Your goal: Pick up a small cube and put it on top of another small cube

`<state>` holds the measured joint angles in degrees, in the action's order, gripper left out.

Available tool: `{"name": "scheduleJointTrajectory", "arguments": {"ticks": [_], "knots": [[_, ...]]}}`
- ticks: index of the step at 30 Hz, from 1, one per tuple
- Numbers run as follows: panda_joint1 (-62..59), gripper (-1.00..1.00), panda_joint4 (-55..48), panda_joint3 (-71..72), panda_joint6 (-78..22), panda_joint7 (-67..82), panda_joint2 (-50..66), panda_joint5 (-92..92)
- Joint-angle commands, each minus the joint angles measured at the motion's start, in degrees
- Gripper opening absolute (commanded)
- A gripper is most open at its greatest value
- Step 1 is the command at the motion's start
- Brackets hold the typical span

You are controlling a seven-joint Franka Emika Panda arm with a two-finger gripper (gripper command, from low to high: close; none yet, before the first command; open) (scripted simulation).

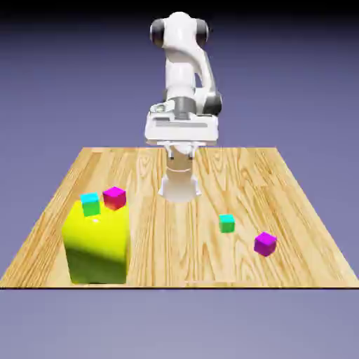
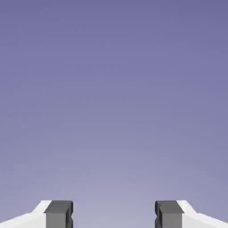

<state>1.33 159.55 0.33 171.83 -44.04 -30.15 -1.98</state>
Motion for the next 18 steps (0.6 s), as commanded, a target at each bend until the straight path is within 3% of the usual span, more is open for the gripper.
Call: {"name": "scheduleJointTrajectory", "arguments": {"ticks": [1,18], "knots": [[0.53,0.00,-1.20,0.27,-1.81,-1.31,2.08,-1.65],[9.52,0.00,-21.65,4.89,-32.49,-23.59,37.38,-29.58]]}}
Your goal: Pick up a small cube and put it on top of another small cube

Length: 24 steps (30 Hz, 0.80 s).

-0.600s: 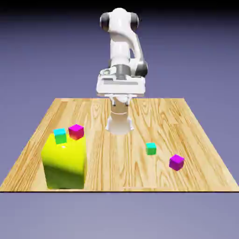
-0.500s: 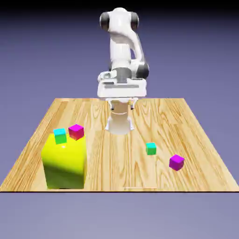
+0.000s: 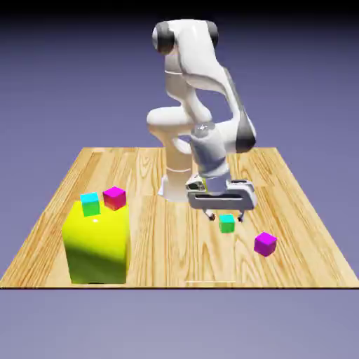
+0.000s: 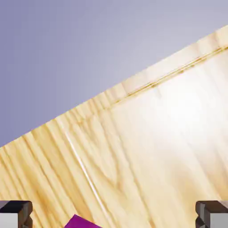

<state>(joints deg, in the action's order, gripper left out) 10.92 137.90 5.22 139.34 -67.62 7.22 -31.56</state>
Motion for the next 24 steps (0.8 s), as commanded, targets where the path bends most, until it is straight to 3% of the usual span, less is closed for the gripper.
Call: {"name": "scheduleJointTrajectory", "arguments": {"ticks": [1,8,14,15,20,24], "knots": [[0.46,0.00,-1.20,0.27,-1.81,-1.31,2.08,-1.65],[4.16,0.00,-9.62,2.17,-14.44,-10.48,16.61,-13.14],[6.24,0.00,-10.16,4.59,-7.46,-7.03,24.30,-18.05],[6.24,-1.00,-10.16,4.59,-7.46,-7.03,24.31,-18.05],[5.08,-1.00,-9.81,3.12,-14.15,-9.96,16.78,-12.34],[12.76,-1.00,-9.89,11.43,-9.14,-3.46,15.56,-2.77]]}}
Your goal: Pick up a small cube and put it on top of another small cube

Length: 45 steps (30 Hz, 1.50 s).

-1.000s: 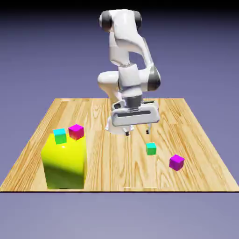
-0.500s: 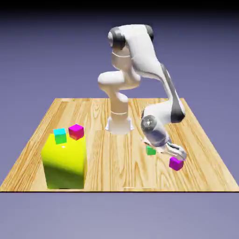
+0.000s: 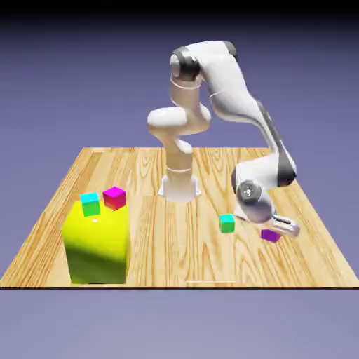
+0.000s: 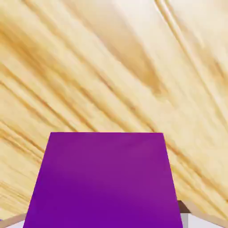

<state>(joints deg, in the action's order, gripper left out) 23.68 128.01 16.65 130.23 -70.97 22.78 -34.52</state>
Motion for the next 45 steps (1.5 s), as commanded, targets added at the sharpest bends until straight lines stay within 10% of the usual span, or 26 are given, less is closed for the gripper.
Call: {"name": "scheduleJointTrajectory", "arguments": {"ticks": [1,45], "knots": [[1.92,-1.00,-0.02,2.07,1.23,1.51,-0.31,2.57],[86.48,-1.00,-0.96,93.44,56.43,73.07,-13.76,107.81]]}}
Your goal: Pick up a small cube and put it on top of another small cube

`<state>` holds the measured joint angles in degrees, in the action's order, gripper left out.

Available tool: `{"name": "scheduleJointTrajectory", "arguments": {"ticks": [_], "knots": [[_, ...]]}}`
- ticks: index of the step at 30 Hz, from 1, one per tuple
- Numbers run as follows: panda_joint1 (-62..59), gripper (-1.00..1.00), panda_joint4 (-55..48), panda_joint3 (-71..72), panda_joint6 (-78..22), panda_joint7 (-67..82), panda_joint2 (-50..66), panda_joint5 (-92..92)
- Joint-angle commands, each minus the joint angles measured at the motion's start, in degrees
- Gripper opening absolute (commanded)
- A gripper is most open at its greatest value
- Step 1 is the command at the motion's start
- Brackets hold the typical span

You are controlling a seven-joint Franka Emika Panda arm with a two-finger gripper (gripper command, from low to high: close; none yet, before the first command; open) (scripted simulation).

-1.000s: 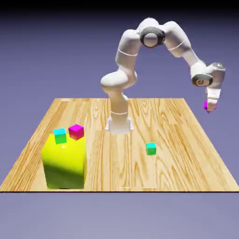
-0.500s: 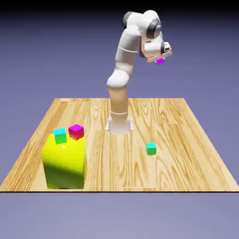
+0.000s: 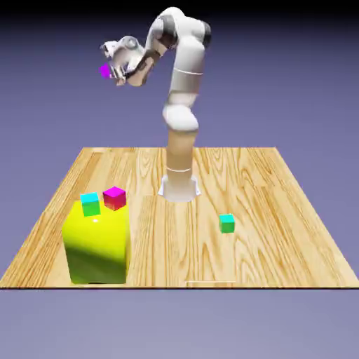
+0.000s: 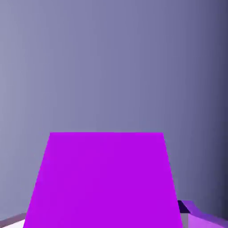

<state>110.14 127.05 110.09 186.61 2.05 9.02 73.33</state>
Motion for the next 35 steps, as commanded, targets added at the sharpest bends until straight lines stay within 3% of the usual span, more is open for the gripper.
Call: {"name": "scheduleJointTrajectory", "arguments": {"ticks": [1,23,32,33,35], "knots": [[1.95,-1.00,-0.02,2.07,1.30,1.67,-0.31,2.35],[43.26,-1.00,-0.48,46.71,28.26,36.63,-6.88,53.76],[43.04,-1.00,2.44,47.27,24.80,55.16,-15.12,35.47],[43.04,1.00,2.44,47.27,24.80,55.16,-15.12,35.47],[43.07,1.00,2.05,47.20,25.27,52.67,-14.01,37.93]]}}
